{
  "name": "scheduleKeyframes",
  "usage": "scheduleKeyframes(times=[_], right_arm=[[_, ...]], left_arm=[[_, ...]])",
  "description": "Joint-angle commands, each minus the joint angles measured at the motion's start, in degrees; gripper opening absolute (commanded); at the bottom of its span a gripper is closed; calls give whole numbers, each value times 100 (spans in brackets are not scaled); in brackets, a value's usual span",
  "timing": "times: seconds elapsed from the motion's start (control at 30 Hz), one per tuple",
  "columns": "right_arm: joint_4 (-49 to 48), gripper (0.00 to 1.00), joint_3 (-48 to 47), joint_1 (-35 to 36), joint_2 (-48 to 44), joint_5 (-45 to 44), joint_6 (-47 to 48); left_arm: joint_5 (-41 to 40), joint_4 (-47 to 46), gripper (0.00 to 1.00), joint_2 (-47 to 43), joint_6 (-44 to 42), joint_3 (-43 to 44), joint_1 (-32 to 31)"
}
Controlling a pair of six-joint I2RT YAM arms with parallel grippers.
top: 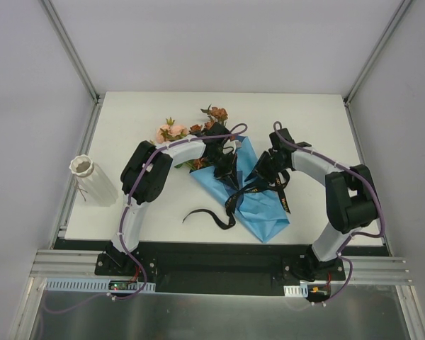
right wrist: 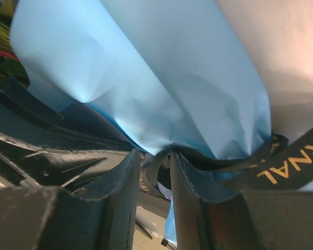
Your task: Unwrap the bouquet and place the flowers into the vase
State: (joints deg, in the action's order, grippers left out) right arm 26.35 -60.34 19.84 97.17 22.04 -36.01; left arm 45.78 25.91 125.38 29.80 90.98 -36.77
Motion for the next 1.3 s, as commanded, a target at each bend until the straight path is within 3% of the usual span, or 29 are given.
scheduleKeyframes(times=[0.0,0.13,0.3,0.63,1.27], right_arm=[[-481,32,-373,12,136,336,-249],[-631,32,-496,-67,189,388,-223],[132,33,-374,-32,-152,90,-29],[406,33,30,134,-708,-358,-433],[556,33,-233,372,135,-693,-671]], left_arm=[[1,28,0,4,-71,96,-40],[1,19,0,4,-62,34,-49],[1,28,0,-31,-115,-1,-40],[63,28,0,21,-132,78,-40],[168,28,0,56,-133,113,-40]])
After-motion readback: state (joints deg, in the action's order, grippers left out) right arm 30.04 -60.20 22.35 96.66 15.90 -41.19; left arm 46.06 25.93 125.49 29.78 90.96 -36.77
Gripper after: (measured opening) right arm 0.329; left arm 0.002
